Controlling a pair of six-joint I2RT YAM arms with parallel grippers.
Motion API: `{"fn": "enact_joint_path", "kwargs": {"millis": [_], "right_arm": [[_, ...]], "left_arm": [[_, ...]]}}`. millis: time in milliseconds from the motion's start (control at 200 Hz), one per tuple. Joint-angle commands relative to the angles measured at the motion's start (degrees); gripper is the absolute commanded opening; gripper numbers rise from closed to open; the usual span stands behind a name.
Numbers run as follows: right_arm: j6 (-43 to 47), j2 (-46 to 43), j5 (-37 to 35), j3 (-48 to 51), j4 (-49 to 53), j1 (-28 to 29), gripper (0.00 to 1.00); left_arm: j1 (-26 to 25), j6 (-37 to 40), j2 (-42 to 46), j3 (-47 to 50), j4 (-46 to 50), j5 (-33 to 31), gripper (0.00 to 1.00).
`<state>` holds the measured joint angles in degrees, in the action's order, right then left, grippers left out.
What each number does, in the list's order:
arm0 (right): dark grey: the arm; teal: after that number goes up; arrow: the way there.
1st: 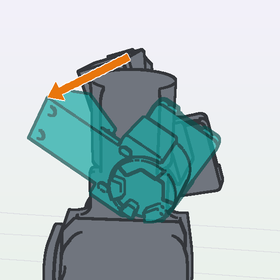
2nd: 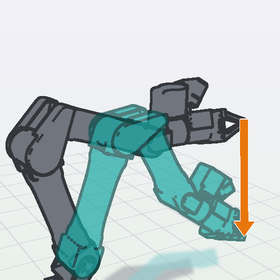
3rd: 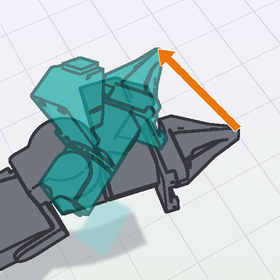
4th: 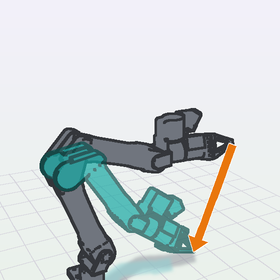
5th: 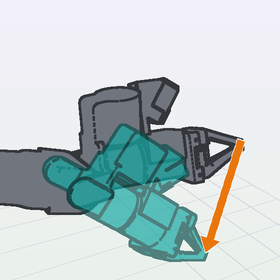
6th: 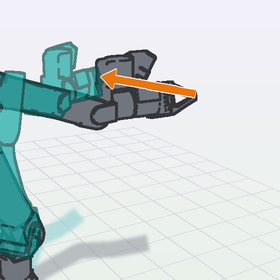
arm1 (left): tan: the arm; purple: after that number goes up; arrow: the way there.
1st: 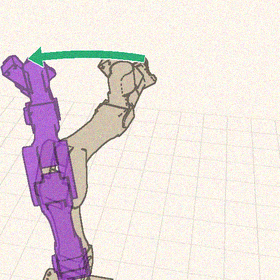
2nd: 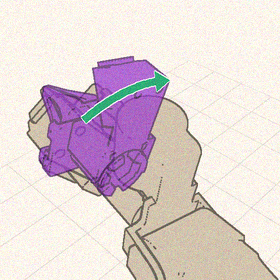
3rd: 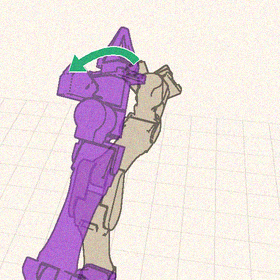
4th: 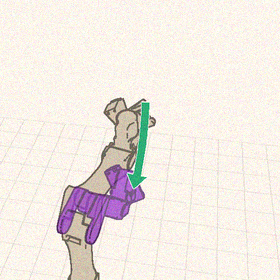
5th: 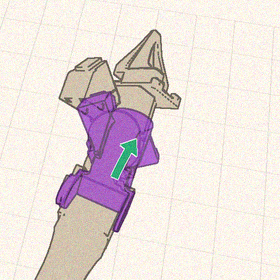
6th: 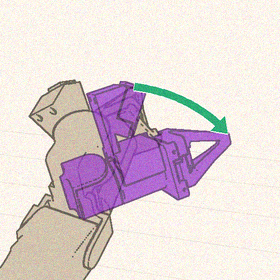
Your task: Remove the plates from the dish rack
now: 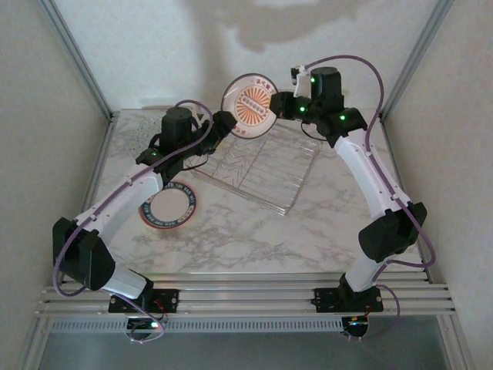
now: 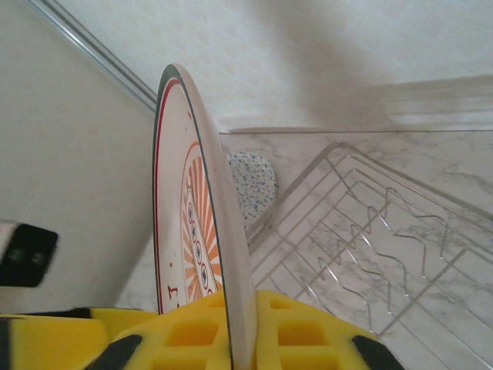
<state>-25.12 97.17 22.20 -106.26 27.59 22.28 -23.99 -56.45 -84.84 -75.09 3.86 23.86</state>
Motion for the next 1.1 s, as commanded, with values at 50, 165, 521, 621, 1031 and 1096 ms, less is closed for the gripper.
{"fn": "enact_joint_path", "kwargs": {"millis": [50, 165, 521, 621, 1031, 1096], "right_arm": [[-7.20, -2.65, 6.20, 0.43, -6.25, -1.04, 0.00], [-9.79, -2.40, 8.61, 1.18, -7.67, -1.14, 0.00], [-14.99, -2.17, 12.52, 4.71, -10.61, -1.13, 0.00], [-15.86, -2.09, 13.35, 5.30, -11.07, -1.19, 0.00], [-9.28, -4.23, 9.07, 6.76, -5.49, -0.90, 0.40], [-7.13, -4.74, 8.29, 6.68, -4.45, -0.86, 0.52]], "left_arm": [[0.75, -1.63, -0.32, 0.27, -2.07, 0.67, 0.77], [0.83, -3.43, -1.25, 0.54, -5.02, 2.04, 0.72], [0.80, -6.15, -1.92, 1.17, -9.29, 2.83, 0.34], [0.72, -6.51, -1.74, 1.62, -9.73, 2.73, 0.25], [1.98, -10.38, 1.53, 4.89, -14.36, 2.69, 0.00], [2.74, -11.07, 2.90, 5.70, -15.23, 2.52, 0.00]]}}
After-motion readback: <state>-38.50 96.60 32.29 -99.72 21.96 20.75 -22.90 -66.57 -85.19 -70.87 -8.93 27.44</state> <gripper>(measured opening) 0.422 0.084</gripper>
